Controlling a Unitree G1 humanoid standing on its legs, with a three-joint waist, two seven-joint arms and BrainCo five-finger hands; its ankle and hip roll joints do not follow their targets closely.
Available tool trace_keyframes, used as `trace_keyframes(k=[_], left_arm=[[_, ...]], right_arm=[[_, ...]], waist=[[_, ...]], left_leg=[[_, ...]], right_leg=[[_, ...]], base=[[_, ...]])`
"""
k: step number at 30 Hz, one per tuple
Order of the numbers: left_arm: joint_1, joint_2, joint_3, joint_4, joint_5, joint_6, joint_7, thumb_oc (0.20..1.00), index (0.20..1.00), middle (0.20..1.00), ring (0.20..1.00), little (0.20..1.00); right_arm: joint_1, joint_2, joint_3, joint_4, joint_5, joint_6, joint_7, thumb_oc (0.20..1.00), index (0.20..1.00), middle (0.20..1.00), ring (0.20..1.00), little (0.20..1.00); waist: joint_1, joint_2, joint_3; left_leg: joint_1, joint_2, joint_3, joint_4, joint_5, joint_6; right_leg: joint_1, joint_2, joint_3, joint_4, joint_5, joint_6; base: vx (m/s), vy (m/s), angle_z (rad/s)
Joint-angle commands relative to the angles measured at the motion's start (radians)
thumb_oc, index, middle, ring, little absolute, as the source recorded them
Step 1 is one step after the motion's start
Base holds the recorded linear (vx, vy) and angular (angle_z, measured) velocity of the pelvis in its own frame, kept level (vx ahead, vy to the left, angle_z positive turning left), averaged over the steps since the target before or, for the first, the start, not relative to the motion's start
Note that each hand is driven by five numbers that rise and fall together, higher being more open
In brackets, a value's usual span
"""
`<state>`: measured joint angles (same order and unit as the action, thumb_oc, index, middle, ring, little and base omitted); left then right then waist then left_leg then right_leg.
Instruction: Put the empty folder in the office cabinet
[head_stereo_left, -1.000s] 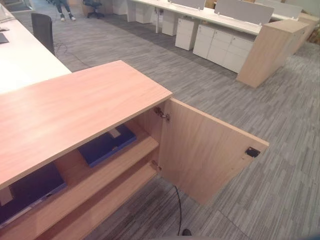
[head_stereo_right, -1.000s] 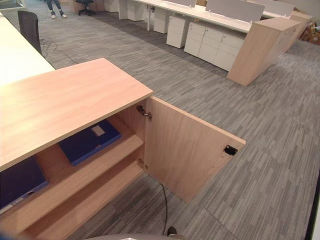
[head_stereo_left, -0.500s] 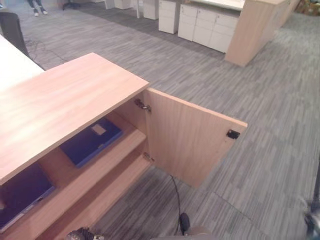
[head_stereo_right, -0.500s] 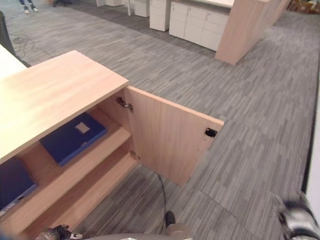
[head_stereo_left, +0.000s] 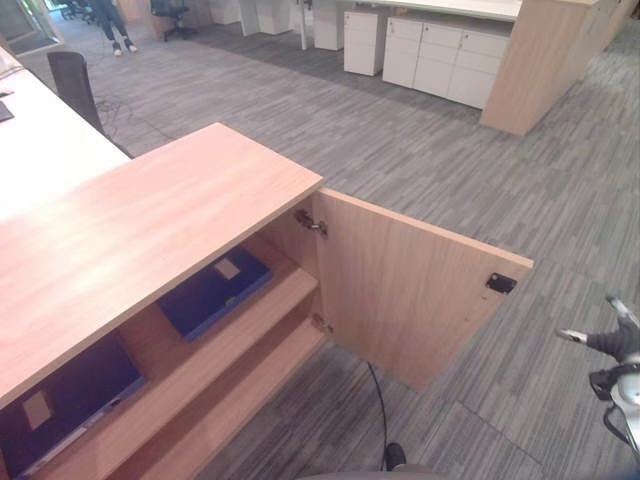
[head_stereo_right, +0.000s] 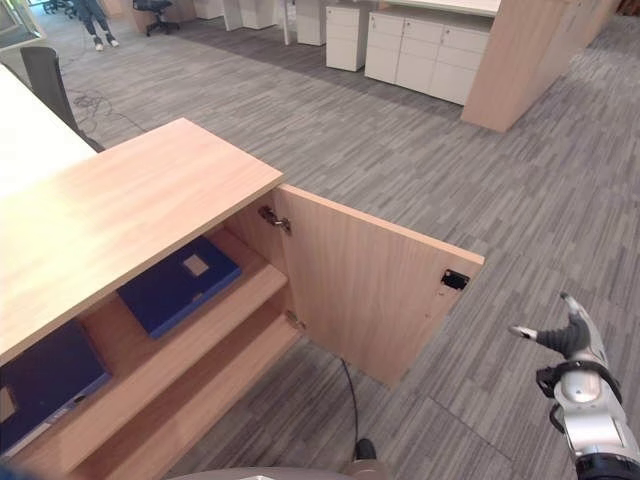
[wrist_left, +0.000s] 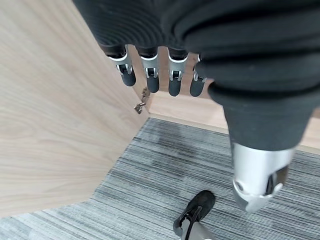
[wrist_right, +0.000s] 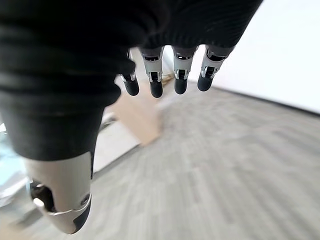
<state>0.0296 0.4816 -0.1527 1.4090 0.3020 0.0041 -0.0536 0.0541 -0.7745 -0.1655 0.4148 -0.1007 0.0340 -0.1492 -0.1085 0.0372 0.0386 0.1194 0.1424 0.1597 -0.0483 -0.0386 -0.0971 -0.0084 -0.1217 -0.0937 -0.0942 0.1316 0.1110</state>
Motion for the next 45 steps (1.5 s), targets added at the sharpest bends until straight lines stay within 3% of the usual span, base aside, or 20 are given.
trace_keyframes(k=[1, 2, 10, 15, 28, 36, 45], left_arm=[[-0.065, -0.031, 0.003, 0.03, 0.016, 0.028, 0.045, 1.0, 1.0, 1.0, 1.0, 1.0], [-0.035, -0.072, 0.023, 0.027, -0.026, 0.035, 0.046, 1.0, 1.0, 1.0, 1.0, 1.0], [-0.026, -0.079, 0.027, 0.038, -0.049, 0.034, 0.049, 1.0, 1.0, 1.0, 1.0, 1.0], [-0.021, -0.133, 0.005, 0.013, -0.06, 0.045, 0.045, 1.0, 1.0, 1.0, 1.0, 1.0], [0.017, -0.168, -0.016, 0.004, -0.074, 0.038, 0.033, 1.0, 1.0, 1.0, 1.0, 1.0], [0.034, -0.165, -0.018, 0.0, -0.072, 0.03, 0.024, 1.0, 1.0, 1.0, 1.0, 1.0], [0.053, -0.156, -0.019, -0.006, -0.053, 0.016, 0.003, 1.0, 1.0, 1.0, 1.0, 1.0]], right_arm=[[-0.051, -0.013, 0.043, -0.033, 0.005, -0.053, 0.025, 1.0, 1.0, 1.0, 1.0, 1.0], [-0.06, -0.023, 0.05, -0.018, 0.02, -0.059, 0.02, 1.0, 1.0, 1.0, 1.0, 1.0], [-0.135, -0.064, 0.08, 0.038, 0.032, -0.049, 0.017, 1.0, 1.0, 1.0, 1.0, 1.0], [-0.178, -0.09, 0.106, 0.045, 0.054, -0.046, 0.032, 1.0, 1.0, 1.0, 1.0, 1.0], [-0.289, -0.086, 0.199, 0.022, 0.18, -0.097, 0.08, 1.0, 1.0, 1.0, 1.0, 1.0], [-0.333, -0.083, 0.313, -0.03, 0.207, -0.114, 0.161, 1.0, 1.0, 1.0, 1.0, 1.0], [-0.361, -0.132, 0.536, -0.12, 0.201, -0.123, 0.35, 1.0, 1.0, 1.0, 1.0, 1.0]], waist=[[0.001, -0.075, -0.012], [0.01, -0.077, -0.016], [0.023, -0.074, -0.021], [0.026, -0.073, -0.024], [0.053, -0.076, -0.021], [0.072, -0.083, -0.019], [0.089, -0.092, -0.014]], left_leg=[[-0.031, -0.041, 0.007, 0.023, -0.026, 0.053], [-0.03, -0.044, 0.005, 0.023, -0.027, 0.055], [-0.029, -0.053, -0.003, 0.022, -0.03, 0.059], [-0.031, -0.056, -0.008, 0.022, -0.032, 0.061], [-0.039, -0.057, -0.017, 0.022, -0.028, 0.057], [-0.047, -0.056, -0.028, 0.026, -0.024, 0.053], [-0.054, -0.053, -0.041, 0.031, -0.019, 0.045]], right_leg=[[-0.003, 0.037, -0.007, 0.08, -0.131, -0.009], [-0.002, 0.034, -0.006, 0.078, -0.131, -0.01], [0.004, 0.027, -0.01, 0.074, -0.13, -0.008], [0.008, 0.026, -0.008, 0.072, -0.137, -0.009], [0.021, 0.031, -0.015, 0.054, -0.143, -0.009], [0.027, 0.034, -0.026, 0.052, -0.148, -0.012], [0.031, 0.033, -0.04, 0.053, -0.152, -0.015]], base=[[0.01, 0.033, 0.01], [0.0, 0.0, 0.0], [0.0, 0.0, 0.0], [0.0, 0.0, 0.0], [0.0, 0.0, 0.0], [0.0, -0.002, 0.01], [0.0, -0.009, 0.03]])
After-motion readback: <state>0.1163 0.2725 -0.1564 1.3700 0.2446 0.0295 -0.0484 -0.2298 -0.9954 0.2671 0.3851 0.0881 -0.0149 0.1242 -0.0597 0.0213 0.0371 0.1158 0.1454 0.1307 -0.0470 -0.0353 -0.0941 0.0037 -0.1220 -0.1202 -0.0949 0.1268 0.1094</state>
